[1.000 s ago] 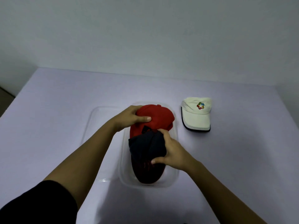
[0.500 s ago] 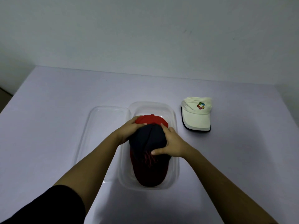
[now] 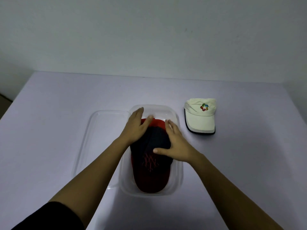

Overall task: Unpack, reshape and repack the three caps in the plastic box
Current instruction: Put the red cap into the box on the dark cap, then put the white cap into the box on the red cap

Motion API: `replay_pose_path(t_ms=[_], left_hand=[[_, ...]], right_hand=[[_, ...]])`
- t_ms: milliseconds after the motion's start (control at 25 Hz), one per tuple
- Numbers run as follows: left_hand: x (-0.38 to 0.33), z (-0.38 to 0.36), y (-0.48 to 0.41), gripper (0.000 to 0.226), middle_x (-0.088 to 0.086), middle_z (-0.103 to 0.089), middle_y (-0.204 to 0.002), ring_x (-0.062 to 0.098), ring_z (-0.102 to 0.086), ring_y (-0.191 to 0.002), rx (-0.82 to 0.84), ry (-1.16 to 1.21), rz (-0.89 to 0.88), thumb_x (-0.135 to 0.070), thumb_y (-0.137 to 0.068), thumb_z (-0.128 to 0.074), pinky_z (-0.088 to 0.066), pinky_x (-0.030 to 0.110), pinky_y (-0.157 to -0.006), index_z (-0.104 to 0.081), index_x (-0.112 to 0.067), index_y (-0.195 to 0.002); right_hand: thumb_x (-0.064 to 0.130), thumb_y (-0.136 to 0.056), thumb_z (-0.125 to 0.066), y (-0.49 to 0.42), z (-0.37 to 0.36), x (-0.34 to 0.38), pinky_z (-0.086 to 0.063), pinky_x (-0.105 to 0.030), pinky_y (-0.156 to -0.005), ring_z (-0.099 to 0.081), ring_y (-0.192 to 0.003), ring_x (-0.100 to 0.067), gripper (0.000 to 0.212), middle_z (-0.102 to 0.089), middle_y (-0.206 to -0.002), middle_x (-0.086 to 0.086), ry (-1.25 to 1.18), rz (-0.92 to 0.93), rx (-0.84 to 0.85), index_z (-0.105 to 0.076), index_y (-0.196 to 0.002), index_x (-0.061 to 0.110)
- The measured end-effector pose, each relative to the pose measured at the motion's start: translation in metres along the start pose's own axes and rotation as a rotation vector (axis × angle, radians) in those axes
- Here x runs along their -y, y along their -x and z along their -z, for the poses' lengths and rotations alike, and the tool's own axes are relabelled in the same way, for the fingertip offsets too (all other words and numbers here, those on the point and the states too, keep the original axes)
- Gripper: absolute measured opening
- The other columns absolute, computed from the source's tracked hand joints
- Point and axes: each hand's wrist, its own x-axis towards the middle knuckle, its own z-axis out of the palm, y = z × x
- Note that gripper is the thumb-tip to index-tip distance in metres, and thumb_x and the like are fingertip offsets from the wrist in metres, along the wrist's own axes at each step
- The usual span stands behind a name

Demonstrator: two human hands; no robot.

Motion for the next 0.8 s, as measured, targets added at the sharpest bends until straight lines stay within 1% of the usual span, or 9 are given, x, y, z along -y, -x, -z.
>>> replay_pose_path(t_ms=[80, 200, 280, 360, 440, 520, 600, 720, 800], left_hand=[[-0.023, 0.002, -0.008, 0.062, 0.004, -0.026, -0.156, 0.016, -0.023, -0.144, -0.07, 0.068, -0.066, -0.046, -0.097, -0.038, -0.018, 0.027, -0.113, -0.025, -0.014, -0.149], [-0.057, -0.009, -0.028, 0.061, -0.001, -0.029, -0.155, 0.013, -0.028, -0.142, -0.009, 0.157, -0.123, -0.046, -0.096, -0.041, -0.021, 0.025, -0.112, -0.026, -0.018, -0.148], [-0.079, -0.026, -0.049, 0.063, -0.001, -0.03, -0.154, 0.013, -0.031, -0.14, 0.053, 0.188, -0.135, -0.047, -0.095, -0.042, -0.025, 0.027, -0.114, -0.026, -0.018, -0.148], [-0.101, -0.045, -0.074, 0.064, -0.001, -0.03, -0.155, 0.013, -0.033, -0.139, 0.111, 0.196, -0.115, -0.047, -0.094, -0.044, -0.027, 0.025, -0.109, -0.026, -0.017, -0.148], [-0.118, -0.066, -0.1, 0.068, 0.001, -0.028, -0.156, 0.017, -0.033, -0.14, 0.187, 0.204, -0.063, -0.045, -0.093, -0.048, -0.028, 0.027, -0.11, -0.022, -0.015, -0.149], [-0.127, -0.089, -0.125, 0.078, 0.004, -0.022, -0.158, 0.021, -0.028, -0.142, 0.262, 0.202, 0.037, -0.041, -0.09, -0.057, -0.028, 0.036, -0.115, -0.016, -0.013, -0.15], [-0.125, -0.111, -0.147, 0.089, 0.007, -0.021, -0.157, 0.024, -0.028, -0.142, 0.315, 0.19, 0.151, -0.036, -0.083, -0.068, -0.031, 0.035, -0.112, -0.014, -0.01, -0.149], [-0.106, -0.136, -0.168, 0.083, 0.006, -0.042, -0.143, 0.023, -0.047, -0.126, 0.385, 0.245, 0.241, -0.031, -0.071, -0.081, -0.045, 0.034, -0.099, -0.033, -0.016, -0.137], [-0.096, -0.147, -0.177, 0.062, 0.003, -0.057, -0.126, 0.019, -0.057, -0.11, 0.387, 0.331, 0.233, -0.03, -0.069, -0.082, -0.052, 0.034, -0.088, -0.046, -0.02, -0.118]], right_hand=[[0.052, -0.077, -0.066, 0.001, 0.021, -0.008, -0.006, -0.027, -0.113, 0.006, -0.146, -0.013, 0.109, 0.012, -0.159, 0.002, -0.05, 0.0, -0.135, 0.007, -0.15, 0.018], [0.042, -0.084, -0.063, -0.008, 0.051, -0.037, -0.006, -0.024, -0.113, -0.005, -0.147, -0.019, 0.094, -0.004, -0.16, -0.007, -0.094, -0.087, -0.393, -0.004, -0.15, 0.009], [0.033, -0.086, -0.064, -0.017, 0.07, -0.063, -0.01, -0.03, -0.118, -0.012, -0.146, -0.026, 0.087, -0.013, -0.157, -0.016, -0.139, -0.173, -0.534, -0.01, -0.148, 0.003], [0.03, -0.086, -0.065, -0.028, 0.089, -0.09, -0.015, -0.038, -0.118, -0.015, -0.144, -0.03, 0.086, -0.017, -0.155, -0.02, -0.154, -0.25, -0.6, -0.012, -0.147, -0.001], [0.032, -0.085, -0.066, -0.037, 0.107, -0.117, -0.013, -0.04, -0.118, -0.01, -0.145, -0.03, 0.092, -0.013, -0.156, -0.02, -0.173, -0.338, -0.593, -0.008, -0.147, -0.002], [0.036, -0.08, -0.071, -0.046, 0.119, -0.144, -0.012, -0.042, -0.119, -0.005, -0.146, -0.028, 0.103, -0.007, -0.158, -0.016, -0.268, -0.443, -0.531, -0.002, -0.148, 0.002], [0.04, -0.07, -0.079, -0.054, 0.121, -0.168, -0.015, -0.044, -0.118, -0.005, -0.147, -0.026, 0.119, -0.004, -0.159, -0.012, -0.395, -0.518, -0.443, 0.003, -0.149, 0.009], [0.038, -0.056, -0.087, -0.065, 0.107, -0.194, -0.022, -0.043, -0.118, -0.016, -0.146, -0.02, 0.134, -0.011, -0.16, -0.003, -0.541, -0.483, -0.385, 0.006, -0.15, 0.016], [0.033, -0.053, -0.09, -0.069, 0.1, -0.202, -0.029, -0.044, -0.115, -0.026, -0.142, -0.017, 0.135, -0.02, -0.157, 0.002, -0.627, -0.434, -0.416, 0.004, -0.15, 0.021]])
